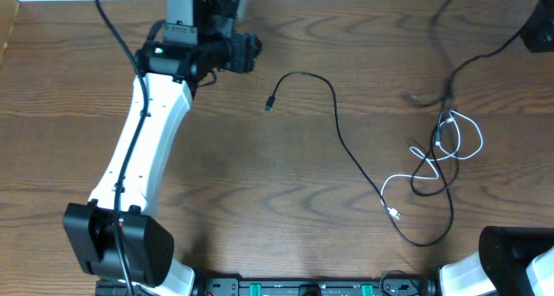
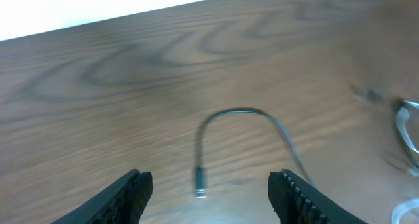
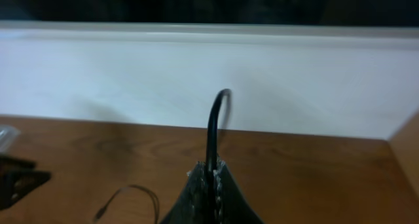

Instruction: Untangle cables

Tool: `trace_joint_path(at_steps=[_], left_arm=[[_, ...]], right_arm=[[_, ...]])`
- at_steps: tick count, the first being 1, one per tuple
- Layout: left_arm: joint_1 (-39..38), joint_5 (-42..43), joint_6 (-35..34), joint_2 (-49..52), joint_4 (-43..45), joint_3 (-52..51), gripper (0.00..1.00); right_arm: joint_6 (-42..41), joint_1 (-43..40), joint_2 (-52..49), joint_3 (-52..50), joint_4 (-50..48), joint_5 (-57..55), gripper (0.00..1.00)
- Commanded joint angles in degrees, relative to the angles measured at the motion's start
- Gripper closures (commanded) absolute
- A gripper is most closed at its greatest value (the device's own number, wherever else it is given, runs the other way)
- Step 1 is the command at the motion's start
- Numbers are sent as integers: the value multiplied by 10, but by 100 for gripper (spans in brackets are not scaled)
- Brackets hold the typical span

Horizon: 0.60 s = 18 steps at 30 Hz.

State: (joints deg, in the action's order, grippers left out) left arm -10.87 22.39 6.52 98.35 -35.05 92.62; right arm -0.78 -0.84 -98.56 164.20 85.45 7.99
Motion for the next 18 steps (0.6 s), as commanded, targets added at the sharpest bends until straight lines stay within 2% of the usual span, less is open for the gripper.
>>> trace_joint_path(at_steps=[1,5,12,16,18], left_arm=[[-26,86,66,-15,-1,12,37],[-48,162,107,-15,-5,12,31],[-80,252,145,-15,-5,12,23],[-91,261,145,-15,-5,12,22],[-97,297,157,-15,-6,12,22]], right_arm=[[6,-2,-1,-1,-6,101,99],[3,-2,-11,-1,-18,191,99],[-9,32,-12,-1,-39,258,99],[-11,66,-12,-1,-61,273,99],[-21,85,-12,-1,-76,248,99]])
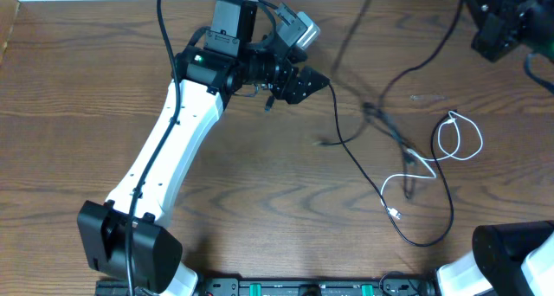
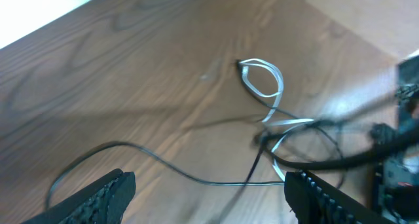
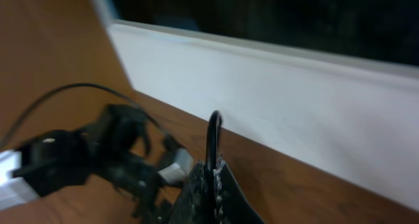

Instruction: Untangle cables

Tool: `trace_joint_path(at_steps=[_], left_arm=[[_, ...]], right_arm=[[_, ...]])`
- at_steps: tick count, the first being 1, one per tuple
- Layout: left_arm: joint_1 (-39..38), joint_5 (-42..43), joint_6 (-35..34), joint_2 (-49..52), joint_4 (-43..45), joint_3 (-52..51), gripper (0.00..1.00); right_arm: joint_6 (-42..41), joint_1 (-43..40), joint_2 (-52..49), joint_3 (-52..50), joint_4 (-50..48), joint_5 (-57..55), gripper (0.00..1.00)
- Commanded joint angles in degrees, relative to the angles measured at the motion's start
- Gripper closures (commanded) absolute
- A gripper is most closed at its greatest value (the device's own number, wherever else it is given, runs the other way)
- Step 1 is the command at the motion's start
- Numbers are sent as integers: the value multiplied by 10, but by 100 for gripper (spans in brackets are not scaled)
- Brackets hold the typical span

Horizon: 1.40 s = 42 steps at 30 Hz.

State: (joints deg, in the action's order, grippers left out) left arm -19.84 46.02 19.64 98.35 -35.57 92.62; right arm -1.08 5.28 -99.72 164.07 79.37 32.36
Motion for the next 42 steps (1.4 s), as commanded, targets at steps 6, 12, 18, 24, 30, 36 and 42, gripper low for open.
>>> trace_joint_path(at_steps=[6,12,18,24,30,36,42], left_arm=[[-28,85,30,-15,-4,12,21],[-67,90,35,-15,-4,12,21],[-104,70,40,-14,-4,12,21],[-107,32,44,-14,-4,12,21],[-90,-7,48,-13,-4,12,21],[-77,-9,50,-4,-3,12,21],[-76,-9,50,10,-2,12,21]], right_arm=[[-16,28,-1,1,-14,-35,99],[-14,28,-3,1,-14,-35,99],[-17,31,-3,1,-14,-25,99],[-23,31,-2,1,-14,-3,99],[-23,31,11,1,-14,0,99],[-23,31,31,1,-24,11,99],[-23,31,39,1,-19,32,99]])
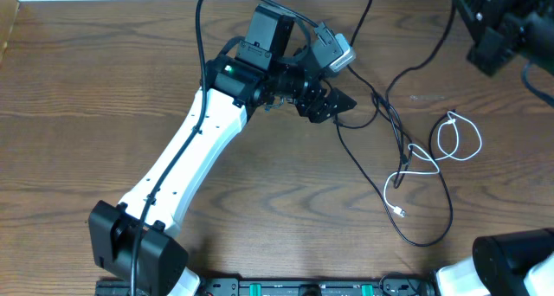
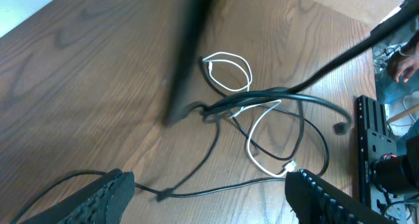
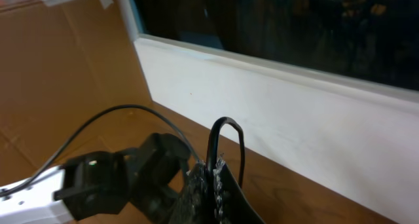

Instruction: Untangle cables

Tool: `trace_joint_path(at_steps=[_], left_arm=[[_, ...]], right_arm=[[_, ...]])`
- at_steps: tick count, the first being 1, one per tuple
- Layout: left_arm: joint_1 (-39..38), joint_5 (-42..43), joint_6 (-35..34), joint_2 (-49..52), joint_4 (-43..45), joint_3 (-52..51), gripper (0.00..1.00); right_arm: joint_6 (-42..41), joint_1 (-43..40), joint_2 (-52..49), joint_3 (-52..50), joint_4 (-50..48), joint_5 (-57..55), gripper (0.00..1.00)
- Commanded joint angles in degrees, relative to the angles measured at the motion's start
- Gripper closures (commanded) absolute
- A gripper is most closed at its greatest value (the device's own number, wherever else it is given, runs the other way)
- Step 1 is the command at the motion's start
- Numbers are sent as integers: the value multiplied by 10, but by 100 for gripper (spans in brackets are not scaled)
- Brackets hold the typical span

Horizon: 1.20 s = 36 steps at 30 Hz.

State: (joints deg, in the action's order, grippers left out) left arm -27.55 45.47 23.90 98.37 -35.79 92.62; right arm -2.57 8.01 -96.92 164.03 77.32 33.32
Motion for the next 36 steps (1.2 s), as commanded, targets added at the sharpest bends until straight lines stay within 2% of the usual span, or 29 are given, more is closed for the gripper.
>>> trace_joint_path(at_steps=[1,10,15,23,36], left_arm=[[0,-4,8,12,1,12,21],[0,7,7,13,3,12,21],[-5,18,7,13,5,12,21],[-34,21,7,17,2,12,21],[-60,20,7,90,7,12,21]], right_arm=[[-8,3,11,1,3,23,99],[-14,5,10,1,15,48,99],[-14,37,7,1,14,47,99],[-10,60,1,1,10,10,99],[5,59,-1,1,27,-17,99]])
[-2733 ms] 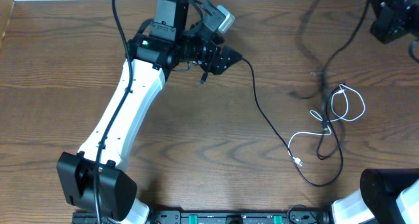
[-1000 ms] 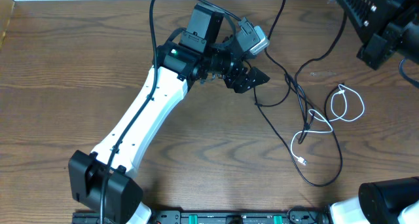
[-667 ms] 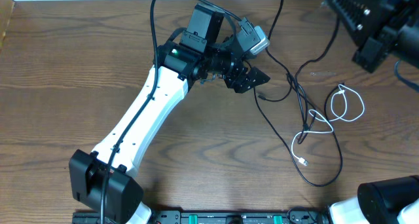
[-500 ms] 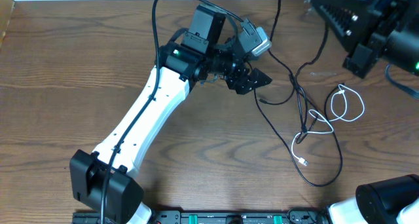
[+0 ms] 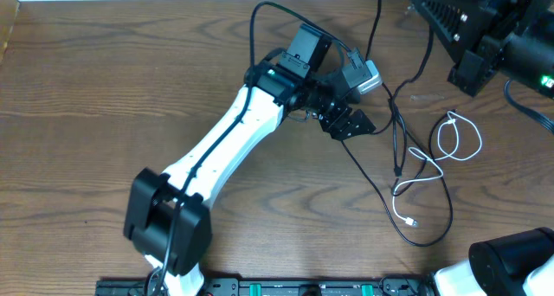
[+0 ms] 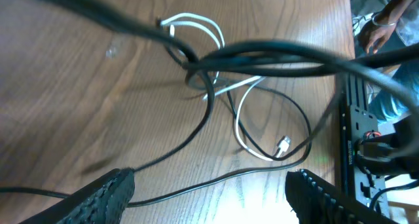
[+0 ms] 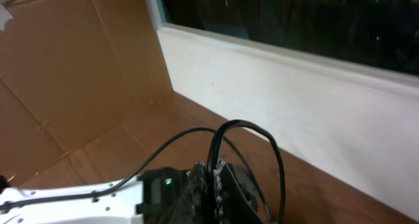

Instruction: Untangle cables

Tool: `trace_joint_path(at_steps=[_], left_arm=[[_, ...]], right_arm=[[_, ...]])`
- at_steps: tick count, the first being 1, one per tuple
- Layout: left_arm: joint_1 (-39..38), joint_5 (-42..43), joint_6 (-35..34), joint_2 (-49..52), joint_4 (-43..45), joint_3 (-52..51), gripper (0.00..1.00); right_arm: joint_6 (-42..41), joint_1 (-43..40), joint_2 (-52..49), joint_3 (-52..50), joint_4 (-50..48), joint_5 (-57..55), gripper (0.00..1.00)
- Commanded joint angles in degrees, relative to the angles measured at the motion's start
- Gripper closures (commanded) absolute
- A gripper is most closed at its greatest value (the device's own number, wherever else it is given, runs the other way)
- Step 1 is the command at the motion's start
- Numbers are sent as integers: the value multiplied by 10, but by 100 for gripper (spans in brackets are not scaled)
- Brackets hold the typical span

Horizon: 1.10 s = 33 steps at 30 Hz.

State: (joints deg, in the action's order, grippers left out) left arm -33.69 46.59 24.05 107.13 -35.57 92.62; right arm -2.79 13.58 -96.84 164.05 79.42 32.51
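Observation:
A thick black cable [image 5: 396, 131] hangs from my right gripper [image 5: 424, 6], raised high at the back right; in the right wrist view the right gripper [image 7: 213, 175] is shut on the black cable [image 7: 243, 124]. It crosses a white cable [image 5: 450, 138] whose plug [image 5: 414, 220] lies near the front. A thin black cable [image 6: 216, 182] runs on the wood between the fingers of my open left gripper [image 6: 213, 201]. Overhead, the left gripper [image 5: 351, 123] hovers just left of the tangle. The white cable [image 6: 252, 140] lies ahead of it.
A wooden table [image 5: 104, 114] carries everything. The left arm [image 5: 225, 157] reaches diagonally across its middle. A white wall strip borders the far edge. Cardboard [image 7: 59, 86] stands beyond the table in the right wrist view.
My left gripper has moved right and nearer, closer to the tangle, still open. The right gripper holds the black cable higher; the white cable's plug has shifted a little toward the front right.
My left gripper was open at the back left, facing the thin cable's free end, with my right gripper shut on the thick black cable at the back right. Then the left stood over that end, then beside the tangle, and now closer, the thick cable lifted.

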Motion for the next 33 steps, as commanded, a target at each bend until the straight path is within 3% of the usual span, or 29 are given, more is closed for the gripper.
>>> trace_joint_path(at_steps=[1,5,6,10,13,21,33], left_arm=[[2,9,6,2,7,12,21],[10,6,6,2,10,12,21],[17,3,5,1,11,12,13],[39,3,-24,-15,36,13,11],[53,2,-53,-34,80,13,4],[72,-88,-185,-55,218,13,3],[71,-194,-235,-53,290,12,3]], right_arm=[[8,3,-3,1,9,-9,99],[12,3,-7,1,14,-11,99],[12,3,-10,1,16,-11,99],[12,3,-14,1,16,-11,99],[12,3,-14,1,16,-11,99],[12,3,-16,1,16,-10,99],[11,7,-33,1,10,30,99]])
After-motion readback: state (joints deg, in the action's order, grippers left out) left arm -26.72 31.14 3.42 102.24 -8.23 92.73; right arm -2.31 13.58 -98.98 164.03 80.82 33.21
